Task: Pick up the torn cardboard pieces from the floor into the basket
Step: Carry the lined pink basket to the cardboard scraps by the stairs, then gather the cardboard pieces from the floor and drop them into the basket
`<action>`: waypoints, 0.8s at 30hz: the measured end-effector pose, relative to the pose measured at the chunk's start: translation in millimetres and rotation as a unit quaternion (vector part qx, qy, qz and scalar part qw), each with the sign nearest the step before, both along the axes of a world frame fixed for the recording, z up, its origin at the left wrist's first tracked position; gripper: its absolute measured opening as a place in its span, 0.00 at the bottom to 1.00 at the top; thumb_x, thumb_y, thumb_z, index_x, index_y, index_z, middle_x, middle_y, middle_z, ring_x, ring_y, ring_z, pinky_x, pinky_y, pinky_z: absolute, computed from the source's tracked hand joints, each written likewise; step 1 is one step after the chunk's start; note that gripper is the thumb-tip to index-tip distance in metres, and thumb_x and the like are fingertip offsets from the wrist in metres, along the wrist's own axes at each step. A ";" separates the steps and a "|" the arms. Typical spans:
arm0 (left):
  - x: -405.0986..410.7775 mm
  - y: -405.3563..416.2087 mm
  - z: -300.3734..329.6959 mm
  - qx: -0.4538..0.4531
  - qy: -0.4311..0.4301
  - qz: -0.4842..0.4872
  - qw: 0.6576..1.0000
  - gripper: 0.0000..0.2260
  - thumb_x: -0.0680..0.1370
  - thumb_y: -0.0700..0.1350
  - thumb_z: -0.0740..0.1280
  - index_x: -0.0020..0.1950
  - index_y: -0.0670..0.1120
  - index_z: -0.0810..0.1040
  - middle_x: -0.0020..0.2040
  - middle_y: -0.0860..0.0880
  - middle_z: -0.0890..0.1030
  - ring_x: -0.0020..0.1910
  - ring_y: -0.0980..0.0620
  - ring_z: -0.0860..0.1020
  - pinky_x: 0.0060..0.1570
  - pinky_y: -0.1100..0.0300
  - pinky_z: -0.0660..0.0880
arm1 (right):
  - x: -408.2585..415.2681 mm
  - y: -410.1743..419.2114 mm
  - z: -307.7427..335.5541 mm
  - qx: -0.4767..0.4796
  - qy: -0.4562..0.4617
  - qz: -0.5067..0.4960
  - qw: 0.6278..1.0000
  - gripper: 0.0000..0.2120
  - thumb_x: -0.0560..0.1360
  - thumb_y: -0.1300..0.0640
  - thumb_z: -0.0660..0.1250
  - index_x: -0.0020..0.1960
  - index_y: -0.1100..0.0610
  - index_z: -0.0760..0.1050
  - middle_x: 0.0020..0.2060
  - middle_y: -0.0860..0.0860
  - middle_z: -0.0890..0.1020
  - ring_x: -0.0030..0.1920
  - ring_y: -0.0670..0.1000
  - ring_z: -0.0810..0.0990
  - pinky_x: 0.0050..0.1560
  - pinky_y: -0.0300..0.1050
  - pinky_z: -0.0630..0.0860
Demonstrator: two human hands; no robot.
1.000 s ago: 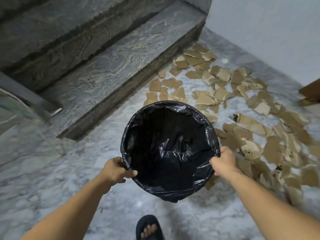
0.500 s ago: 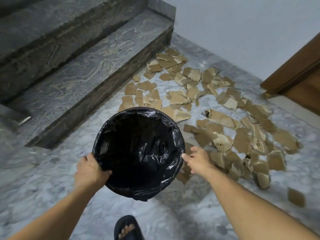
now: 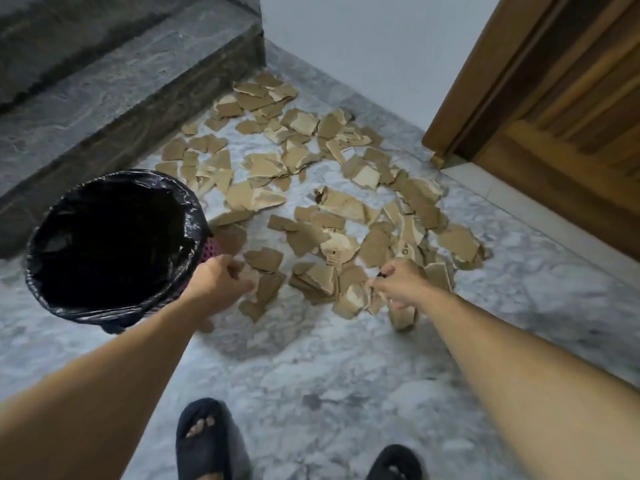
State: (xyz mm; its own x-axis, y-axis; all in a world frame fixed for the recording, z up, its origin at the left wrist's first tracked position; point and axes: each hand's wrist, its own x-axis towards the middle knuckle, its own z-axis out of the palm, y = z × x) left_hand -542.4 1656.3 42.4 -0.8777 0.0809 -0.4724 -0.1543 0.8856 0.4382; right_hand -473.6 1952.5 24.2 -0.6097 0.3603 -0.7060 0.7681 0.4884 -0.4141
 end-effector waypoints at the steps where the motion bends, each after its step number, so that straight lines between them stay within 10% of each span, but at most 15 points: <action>1: 9.8 17.6 -8.0 0.004 -0.026 -0.015 1.000 0.10 0.71 0.48 0.74 0.46 0.46 0.77 0.41 0.47 0.78 0.41 0.48 0.74 0.41 0.59 0.68 | 10.7 20.6 1.0 0.009 -0.011 0.003 1.000 0.14 0.74 0.52 0.71 0.54 0.61 0.78 0.42 0.55 0.79 0.44 0.55 0.82 0.43 0.50 0.81; 16: 64.2 155.1 -233.4 -0.035 -0.091 -0.084 0.992 0.25 0.73 0.47 0.73 0.69 0.47 0.73 0.63 0.45 0.78 0.62 0.45 0.76 0.59 0.57 0.73 | 87.3 166.1 -201.6 0.074 -0.021 0.040 0.996 0.16 0.71 0.54 0.75 0.55 0.55 0.76 0.54 0.55 0.80 0.47 0.55 0.79 0.45 0.45 0.75; 20: 52.2 168.3 -308.3 -0.043 -0.074 -0.012 0.996 0.32 0.68 0.53 0.75 0.69 0.44 0.69 0.64 0.43 0.75 0.63 0.43 0.74 0.59 0.56 0.73 | 72.5 156.2 -274.4 0.091 0.015 0.081 0.992 0.14 0.70 0.53 0.74 0.53 0.57 0.78 0.49 0.55 0.83 0.51 0.58 0.81 0.49 0.47 0.78; 24: 21.7 172.2 -347.4 0.004 -0.032 0.161 0.986 0.35 0.65 0.55 0.79 0.65 0.40 0.71 0.60 0.45 0.76 0.62 0.46 0.74 0.63 0.53 0.73 | 45.3 148.9 -316.3 0.135 0.020 0.008 0.991 0.34 0.69 0.45 0.73 0.70 0.55 0.67 0.62 0.55 0.76 0.61 0.60 0.77 0.52 0.52 0.79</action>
State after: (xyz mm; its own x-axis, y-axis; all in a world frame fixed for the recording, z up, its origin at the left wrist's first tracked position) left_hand -520.6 1828.5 -304.9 -0.8262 -0.1939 -0.5290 -0.4555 0.7824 0.4247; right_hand -428.3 2101.4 -292.1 -0.6425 0.5229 -0.5601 0.7450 0.5972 -0.2971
